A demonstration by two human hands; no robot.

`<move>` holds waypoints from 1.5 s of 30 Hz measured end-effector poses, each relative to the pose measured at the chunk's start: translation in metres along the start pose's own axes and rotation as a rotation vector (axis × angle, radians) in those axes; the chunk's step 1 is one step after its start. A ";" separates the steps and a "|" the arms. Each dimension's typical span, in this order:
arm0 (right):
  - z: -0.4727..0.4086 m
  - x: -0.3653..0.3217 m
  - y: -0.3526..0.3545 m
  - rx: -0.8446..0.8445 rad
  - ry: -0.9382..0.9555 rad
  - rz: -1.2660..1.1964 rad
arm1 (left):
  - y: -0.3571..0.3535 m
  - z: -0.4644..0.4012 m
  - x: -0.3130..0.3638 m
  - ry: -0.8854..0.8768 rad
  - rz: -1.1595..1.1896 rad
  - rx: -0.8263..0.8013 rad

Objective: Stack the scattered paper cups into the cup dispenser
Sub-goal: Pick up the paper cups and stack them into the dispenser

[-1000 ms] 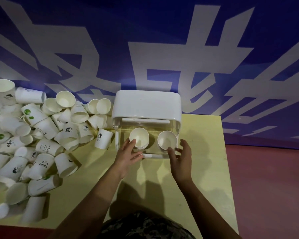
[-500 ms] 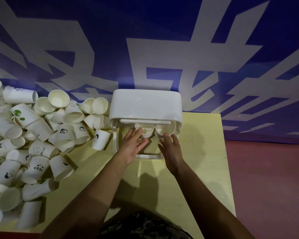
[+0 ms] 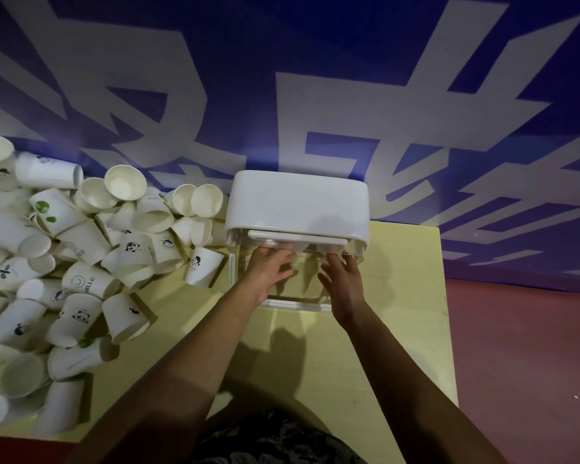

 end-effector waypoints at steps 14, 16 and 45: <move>0.080 0.119 -0.060 -0.321 0.095 0.889 | 0.176 0.119 -0.062 -0.275 -0.783 0.486; 0.090 0.139 -0.083 -0.441 0.135 1.066 | 0.211 0.139 -0.072 -0.302 -0.878 0.574; 0.136 0.307 -0.270 0.120 -0.206 0.468 | 0.511 0.187 -0.185 0.048 -0.424 0.657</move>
Point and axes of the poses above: each hand's wrist, its own z-axis away from the middle knuckle, its own y-axis out of the back of the hand, x = y × z, the point moved 5 cm from there along -z, towards the middle knuckle, and after that the axes turned 7 degrees about -z, right-handed, at the moved point
